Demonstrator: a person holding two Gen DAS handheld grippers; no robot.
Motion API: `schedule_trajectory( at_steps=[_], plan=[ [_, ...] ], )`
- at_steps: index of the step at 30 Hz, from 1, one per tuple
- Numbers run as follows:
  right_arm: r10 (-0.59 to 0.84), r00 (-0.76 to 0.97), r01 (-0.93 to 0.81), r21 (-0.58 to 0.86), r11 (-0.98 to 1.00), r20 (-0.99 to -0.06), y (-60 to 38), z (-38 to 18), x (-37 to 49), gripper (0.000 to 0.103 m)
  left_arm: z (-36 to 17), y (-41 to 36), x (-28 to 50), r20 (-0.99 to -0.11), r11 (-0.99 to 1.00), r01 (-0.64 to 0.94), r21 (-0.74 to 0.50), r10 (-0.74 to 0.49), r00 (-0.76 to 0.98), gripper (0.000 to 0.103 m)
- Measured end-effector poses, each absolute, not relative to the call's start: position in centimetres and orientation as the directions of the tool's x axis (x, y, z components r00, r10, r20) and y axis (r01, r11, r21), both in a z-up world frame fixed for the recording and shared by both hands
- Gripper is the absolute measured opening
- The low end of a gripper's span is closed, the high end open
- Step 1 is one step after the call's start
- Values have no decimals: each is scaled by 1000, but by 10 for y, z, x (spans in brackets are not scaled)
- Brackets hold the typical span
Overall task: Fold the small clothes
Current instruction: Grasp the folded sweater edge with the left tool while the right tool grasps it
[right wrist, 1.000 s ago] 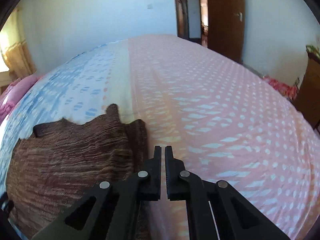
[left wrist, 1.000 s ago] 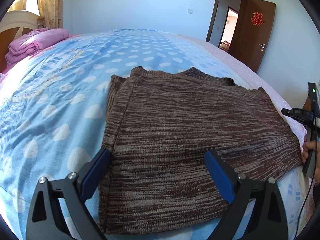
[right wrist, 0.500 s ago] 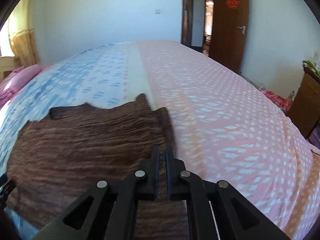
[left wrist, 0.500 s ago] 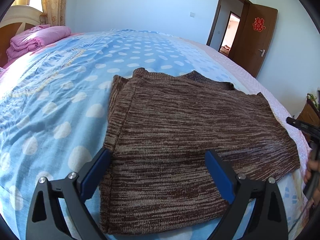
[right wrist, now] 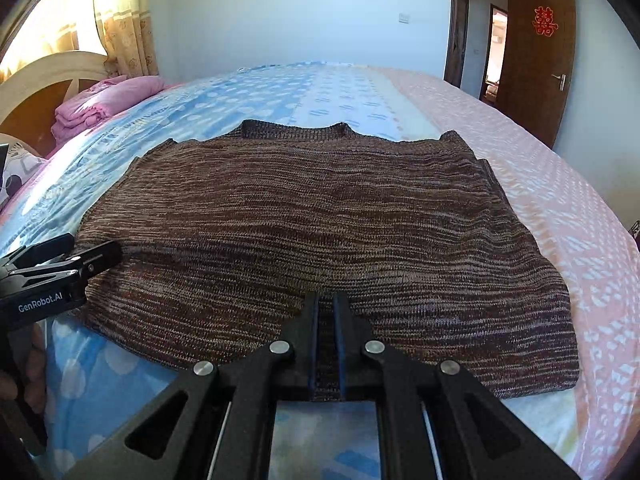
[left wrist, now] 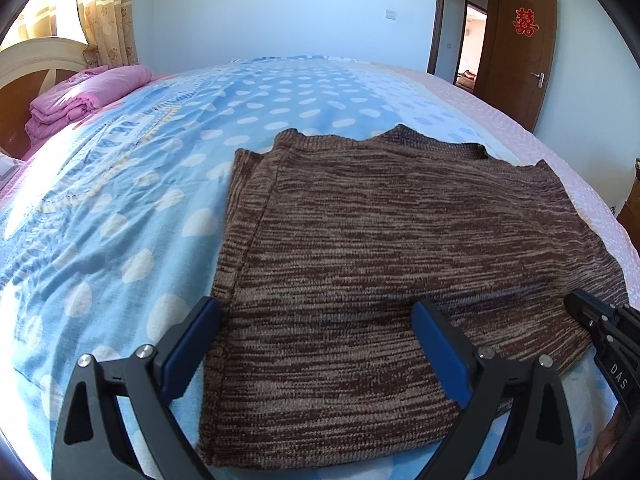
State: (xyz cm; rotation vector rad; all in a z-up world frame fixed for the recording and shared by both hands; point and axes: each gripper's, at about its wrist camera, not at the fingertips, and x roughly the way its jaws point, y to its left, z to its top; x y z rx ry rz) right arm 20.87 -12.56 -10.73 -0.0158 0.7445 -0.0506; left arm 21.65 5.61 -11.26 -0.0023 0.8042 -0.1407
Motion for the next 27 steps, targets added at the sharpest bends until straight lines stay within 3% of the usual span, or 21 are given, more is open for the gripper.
schedule_trajectory(
  at_steps=[7, 11, 14, 16, 21, 23, 27],
  plan=[
    [-39, 746, 40, -14, 999, -665, -134, -113, 208, 8, -108, 66, 210, -720, 993, 85, -83, -119, 683, 98],
    [-16, 751, 37, 18, 999, -660, -137, -113, 206, 8, -107, 111, 203, -684, 949, -16, -315, -215, 697, 98],
    [-2, 754, 34, 36, 999, -657, -139, -113, 205, 8, -101, 136, 213, -660, 921, -78, -381, -212, 721, 97],
    [4, 756, 33, 44, 998, -655, -140, -114, 204, 8, -95, 139, 227, -664, 919, -84, -386, -213, 717, 97],
    [28, 759, 28, 75, 997, -650, -144, -114, 204, 8, -94, 111, 261, -689, 953, -11, -302, -211, 693, 80],
    [38, 760, 25, 87, 996, -649, -146, -114, 204, 9, -106, 98, 270, -721, 963, -4, -268, -198, 664, 80],
    [51, 761, 22, 103, 994, -647, -148, -115, 204, 9, -114, 100, 272, -734, 940, -12, -342, -259, 627, 79]
  ],
)
